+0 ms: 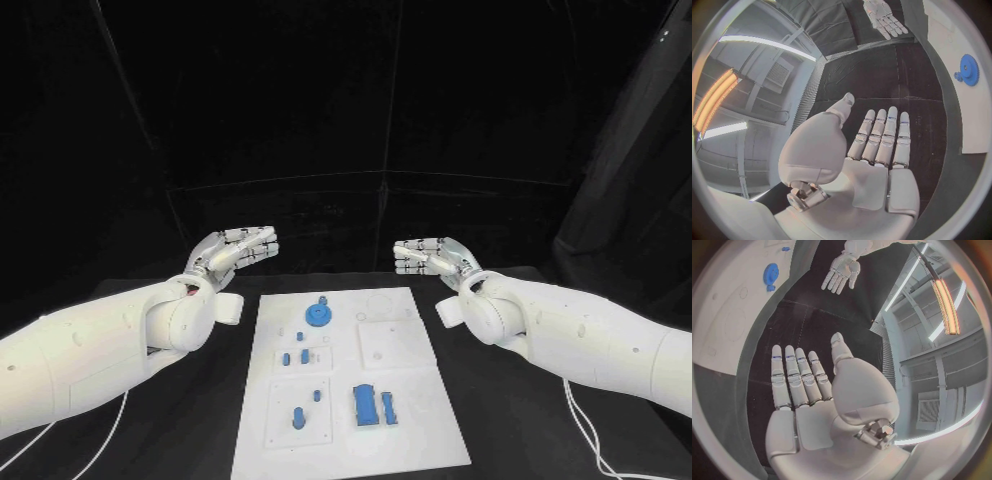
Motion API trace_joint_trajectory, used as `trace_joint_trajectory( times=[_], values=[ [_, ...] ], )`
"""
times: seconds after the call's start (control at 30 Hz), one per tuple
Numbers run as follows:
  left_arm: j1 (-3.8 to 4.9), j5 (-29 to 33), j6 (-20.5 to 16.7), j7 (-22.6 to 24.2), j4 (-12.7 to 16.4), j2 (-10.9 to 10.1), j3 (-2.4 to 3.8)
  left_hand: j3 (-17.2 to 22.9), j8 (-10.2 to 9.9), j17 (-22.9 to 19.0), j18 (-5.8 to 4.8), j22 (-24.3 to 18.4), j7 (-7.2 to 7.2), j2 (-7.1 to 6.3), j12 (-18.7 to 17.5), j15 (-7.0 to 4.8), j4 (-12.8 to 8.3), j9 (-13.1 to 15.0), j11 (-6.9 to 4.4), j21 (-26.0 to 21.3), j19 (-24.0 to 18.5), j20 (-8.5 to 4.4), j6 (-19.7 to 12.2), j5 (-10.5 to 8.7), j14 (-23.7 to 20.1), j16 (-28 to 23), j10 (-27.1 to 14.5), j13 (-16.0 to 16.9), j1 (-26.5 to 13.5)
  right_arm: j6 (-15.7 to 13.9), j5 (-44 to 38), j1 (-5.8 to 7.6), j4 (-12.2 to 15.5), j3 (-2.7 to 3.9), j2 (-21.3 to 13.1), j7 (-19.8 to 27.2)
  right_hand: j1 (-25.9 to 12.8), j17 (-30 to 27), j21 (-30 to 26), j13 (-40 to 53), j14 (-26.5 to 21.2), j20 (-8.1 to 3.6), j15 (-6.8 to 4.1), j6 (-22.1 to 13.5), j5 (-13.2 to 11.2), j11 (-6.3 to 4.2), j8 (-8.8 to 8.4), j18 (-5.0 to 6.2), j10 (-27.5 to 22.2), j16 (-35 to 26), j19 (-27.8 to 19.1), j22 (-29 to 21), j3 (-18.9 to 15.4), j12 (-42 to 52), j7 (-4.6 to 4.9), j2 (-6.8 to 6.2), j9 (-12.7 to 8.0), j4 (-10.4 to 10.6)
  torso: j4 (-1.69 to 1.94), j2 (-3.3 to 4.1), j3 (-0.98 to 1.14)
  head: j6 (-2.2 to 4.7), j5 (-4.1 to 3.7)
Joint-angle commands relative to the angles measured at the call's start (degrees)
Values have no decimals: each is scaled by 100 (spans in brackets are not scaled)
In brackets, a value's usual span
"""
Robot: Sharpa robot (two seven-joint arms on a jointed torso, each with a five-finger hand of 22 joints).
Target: Assemble the parts on the task board
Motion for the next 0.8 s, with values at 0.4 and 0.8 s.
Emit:
trace_joint_trajectory(
  times=[0.4,0.8],
  values=[
    [-609,-348,-1533,55,1171,-284,505,-690,-481,-542,-519,-828,-922,139,-796,-860,68,-259,-945,-245,-1966,-861,-2691,-211,-2508,-608,-2592,-247,-3795,-1553,709,-196,1437,-9,-358,440,-3935,-270,-257,-279,-2986,-808,-771,-2607,-352,-924,-248,-517,-2936,-244,-2644,-750,779,-253,-862,-560,-312,303,2,-340,220,-238,409],
    [-1259,-699,-3168,112,2407,-577,1040,-1203,-481,-542,-1013,-1441,-922,139,-796,-860,68,-259,-945,-245,-2532,-1499,-3471,-211,-3241,-1053,-3348,-247,-4898,-2944,1366,-375,2728,-18,-670,847,-5078,-270,-257,-279,-3850,-1407,-771,-3365,-352,-924,-248,-981,-3787,-244,-3407,-1305,779,-253,-862,-560,-312,303,2,-341,221,-239,410]
  ],
)
